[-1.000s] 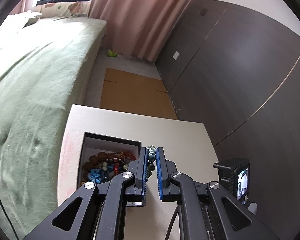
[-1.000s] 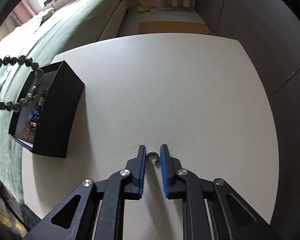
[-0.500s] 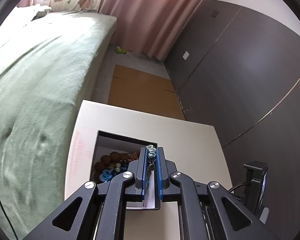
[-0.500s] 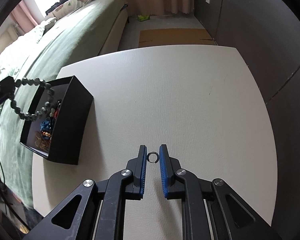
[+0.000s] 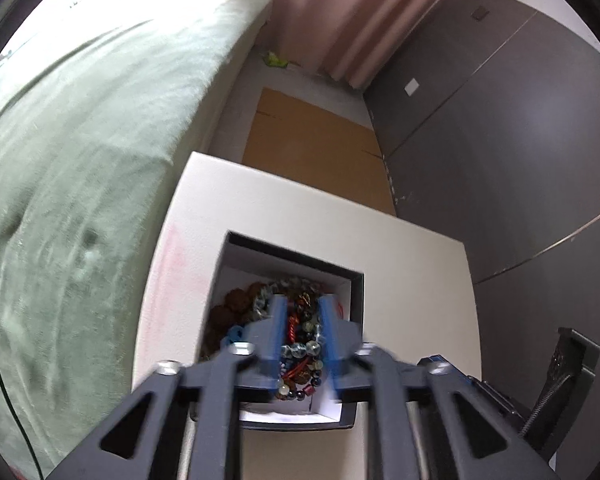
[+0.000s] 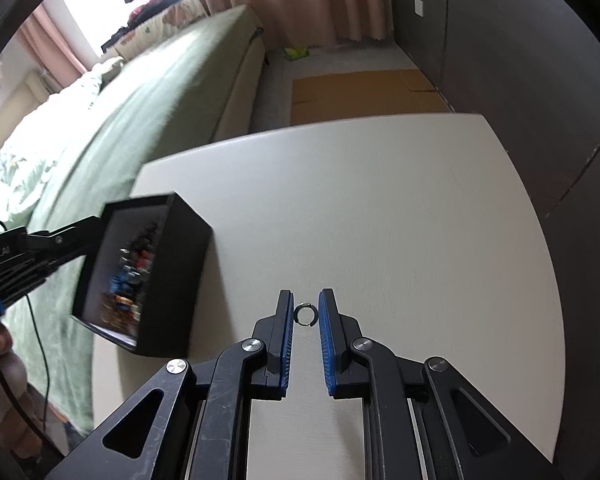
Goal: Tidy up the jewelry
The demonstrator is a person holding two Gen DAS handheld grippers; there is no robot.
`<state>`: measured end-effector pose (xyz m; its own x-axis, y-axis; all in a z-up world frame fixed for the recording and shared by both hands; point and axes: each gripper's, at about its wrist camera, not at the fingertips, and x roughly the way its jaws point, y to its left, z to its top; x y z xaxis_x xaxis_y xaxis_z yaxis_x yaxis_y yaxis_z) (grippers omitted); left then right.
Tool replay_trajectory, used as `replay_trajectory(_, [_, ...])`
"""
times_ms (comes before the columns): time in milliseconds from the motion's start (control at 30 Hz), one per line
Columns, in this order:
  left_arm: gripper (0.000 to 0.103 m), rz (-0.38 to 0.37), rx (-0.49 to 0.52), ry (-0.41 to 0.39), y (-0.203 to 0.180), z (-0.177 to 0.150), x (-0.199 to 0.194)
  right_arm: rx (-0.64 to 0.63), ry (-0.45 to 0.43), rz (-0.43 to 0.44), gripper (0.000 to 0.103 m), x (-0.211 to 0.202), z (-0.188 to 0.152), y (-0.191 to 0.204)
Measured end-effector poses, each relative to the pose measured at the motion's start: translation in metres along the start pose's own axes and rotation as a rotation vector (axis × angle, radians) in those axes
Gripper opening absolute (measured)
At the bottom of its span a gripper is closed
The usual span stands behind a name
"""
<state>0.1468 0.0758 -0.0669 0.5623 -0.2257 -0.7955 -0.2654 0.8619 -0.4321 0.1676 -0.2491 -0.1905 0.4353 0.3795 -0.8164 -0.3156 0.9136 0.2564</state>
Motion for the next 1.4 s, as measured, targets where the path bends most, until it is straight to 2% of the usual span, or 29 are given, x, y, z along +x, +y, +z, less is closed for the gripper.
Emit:
replay_trajectory(33, [0.051,-0.006,-0.004,-0.024,0.002,0.001,-0.006,0.003,-0.013,0.015,0.014,-0.003,0.000,0.002])
replay_trajectory(67, [0.058,-0.009,-0.008,-0.044,0.002,0.001,-0.011,0.005,-0.020,0.025,0.014,-0.004,0.002,0.004])
replay_trajectory(133, [0.058,-0.010,-0.013,-0.075,0.004,0.002,-0.019,0.013,-0.041,0.054,0.014,-0.008,0.004,0.009])
replay_trajectory(333, [0.058,-0.006,-0.035,-0.102,0.016,0.009,-0.031,0.027,-0.120,0.158,0.014,-0.019,0.011,0.027])
replay_trajectory(567, [0.059,0.004,-0.065,-0.142,0.035,0.017,-0.046,0.034,-0.162,0.285,0.014,-0.012,0.024,0.056])
replay_trajectory(767, [0.071,0.005,-0.106,-0.160,0.055,0.022,-0.054,0.037,-0.153,0.366,0.015,0.012,0.033,0.080])
replay_trajectory(1033, [0.073,0.005,-0.179,-0.182,0.080,0.027,-0.062,0.038,-0.134,0.474,0.015,0.035,0.055,0.111])
replay_trajectory(1067, [0.074,0.006,-0.185,-0.184,0.082,0.027,-0.063,0.035,-0.119,0.486,0.017,0.039,0.056,0.115])
replay_trajectory(1133, [0.074,0.012,-0.188,-0.184,0.084,0.028,-0.063,0.027,-0.078,0.476,0.044,0.049,0.052,0.120])
replay_trajectory(1167, [0.074,0.014,-0.187,-0.184,0.084,0.028,-0.062,0.028,-0.078,0.462,0.049,0.050,0.048,0.118])
replay_trajectory(1400, [0.074,0.023,-0.157,-0.180,0.073,0.021,-0.061,0.070,-0.079,0.405,0.050,0.038,0.036,0.090])
